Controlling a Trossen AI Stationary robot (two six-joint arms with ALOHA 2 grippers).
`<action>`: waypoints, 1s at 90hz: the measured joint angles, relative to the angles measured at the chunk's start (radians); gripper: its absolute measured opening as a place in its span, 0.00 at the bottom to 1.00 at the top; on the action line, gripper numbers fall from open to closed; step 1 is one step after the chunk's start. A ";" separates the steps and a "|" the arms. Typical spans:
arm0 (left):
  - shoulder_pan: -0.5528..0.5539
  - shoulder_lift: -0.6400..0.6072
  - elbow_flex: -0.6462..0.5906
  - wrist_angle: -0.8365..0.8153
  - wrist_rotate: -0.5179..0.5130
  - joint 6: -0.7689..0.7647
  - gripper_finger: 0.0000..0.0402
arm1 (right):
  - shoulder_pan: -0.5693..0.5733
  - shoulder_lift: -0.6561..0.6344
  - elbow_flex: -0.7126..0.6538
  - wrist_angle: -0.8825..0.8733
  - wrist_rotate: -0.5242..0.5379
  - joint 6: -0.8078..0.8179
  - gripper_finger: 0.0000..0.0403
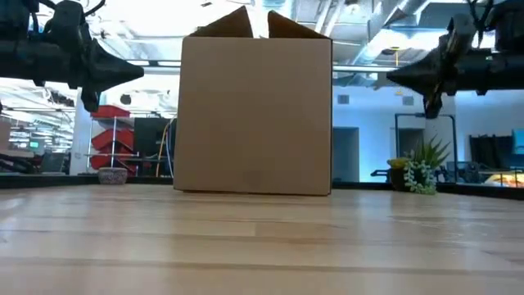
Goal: Wrap mug
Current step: Return to Home Position
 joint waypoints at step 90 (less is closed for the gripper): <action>0.000 0.000 0.000 -0.001 0.000 -0.002 0.00 | 0.140 -0.335 -0.035 -0.425 0.008 -0.384 0.00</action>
